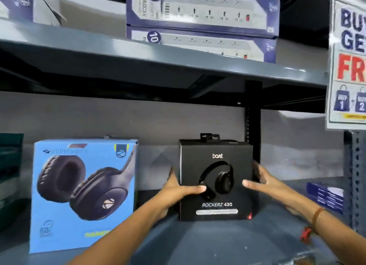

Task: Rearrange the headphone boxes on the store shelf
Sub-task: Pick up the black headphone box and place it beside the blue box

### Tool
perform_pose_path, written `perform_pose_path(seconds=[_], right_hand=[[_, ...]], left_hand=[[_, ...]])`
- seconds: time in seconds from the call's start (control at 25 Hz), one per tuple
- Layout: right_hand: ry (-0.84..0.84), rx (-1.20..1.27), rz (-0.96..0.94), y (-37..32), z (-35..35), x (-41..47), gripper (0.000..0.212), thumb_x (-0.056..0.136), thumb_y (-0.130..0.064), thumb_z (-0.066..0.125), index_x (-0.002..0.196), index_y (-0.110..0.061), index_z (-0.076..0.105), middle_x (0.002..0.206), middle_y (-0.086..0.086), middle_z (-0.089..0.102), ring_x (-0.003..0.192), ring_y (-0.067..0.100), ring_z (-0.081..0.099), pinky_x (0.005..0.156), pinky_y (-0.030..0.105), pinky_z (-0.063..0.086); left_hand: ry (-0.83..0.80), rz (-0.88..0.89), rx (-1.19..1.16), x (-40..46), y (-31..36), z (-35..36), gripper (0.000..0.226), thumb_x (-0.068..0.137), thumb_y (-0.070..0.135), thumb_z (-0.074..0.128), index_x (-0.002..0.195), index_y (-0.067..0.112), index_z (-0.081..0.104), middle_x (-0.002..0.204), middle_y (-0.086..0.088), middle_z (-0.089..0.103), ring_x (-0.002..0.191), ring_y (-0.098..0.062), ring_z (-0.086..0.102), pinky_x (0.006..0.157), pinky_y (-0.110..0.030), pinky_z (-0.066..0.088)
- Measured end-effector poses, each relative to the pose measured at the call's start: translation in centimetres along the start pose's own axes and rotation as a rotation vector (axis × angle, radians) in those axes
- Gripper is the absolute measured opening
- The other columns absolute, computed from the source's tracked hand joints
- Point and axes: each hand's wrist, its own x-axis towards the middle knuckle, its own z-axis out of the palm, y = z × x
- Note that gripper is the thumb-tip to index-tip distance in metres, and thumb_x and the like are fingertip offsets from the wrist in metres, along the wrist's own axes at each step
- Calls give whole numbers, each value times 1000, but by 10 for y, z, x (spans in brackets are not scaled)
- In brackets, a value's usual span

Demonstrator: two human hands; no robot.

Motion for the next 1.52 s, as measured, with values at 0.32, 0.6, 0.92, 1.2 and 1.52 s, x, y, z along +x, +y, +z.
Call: perform_pose_path(seconds=[0.32, 0.6, 0.92, 1.2, 1.52], right_hand=[[-256, 154, -18, 17, 2, 33, 110, 38, -57, 94, 134, -34, 45, 124, -14, 70, 115, 2, 64, 94, 21, 49], [-222, 164, -62, 15, 5, 36, 77, 50, -45, 85, 121, -32, 56, 106, -19, 76, 102, -2, 69, 80, 17, 54], [-211, 138, -67, 14, 4, 26, 80, 50, -49, 87, 123, -32, 57, 109, -20, 75, 104, -1, 69, 83, 19, 53], [-211, 120, -85, 14, 1, 13, 93, 48, -56, 90, 130, -30, 55, 118, -16, 73, 112, 2, 66, 92, 25, 51], [-219, 205, -78, 6, 5, -5, 85, 47, -51, 86, 125, -39, 52, 118, -18, 69, 103, -5, 68, 82, 14, 53]], left_hand=[[-65, -8, 117, 25, -15, -1, 90, 61, 27, 96, 137, 34, 49, 120, 13, 74, 110, -6, 70, 100, -30, 54], [122, 7, 145, 21, -18, 8, 61, 53, 35, 97, 108, 35, 69, 100, 17, 80, 93, -3, 75, 88, -27, 59], [182, 31, 137, 2, -12, 16, 57, 56, 33, 97, 106, 30, 71, 95, 16, 81, 86, -2, 76, 80, -25, 60], [209, 38, 195, -11, -10, 17, 59, 46, 48, 95, 100, 36, 72, 95, 20, 79, 93, -4, 75, 91, -35, 60], [90, -44, 157, -25, -7, 14, 83, 48, 52, 96, 121, 32, 63, 116, 13, 76, 106, -7, 72, 99, -35, 56]])
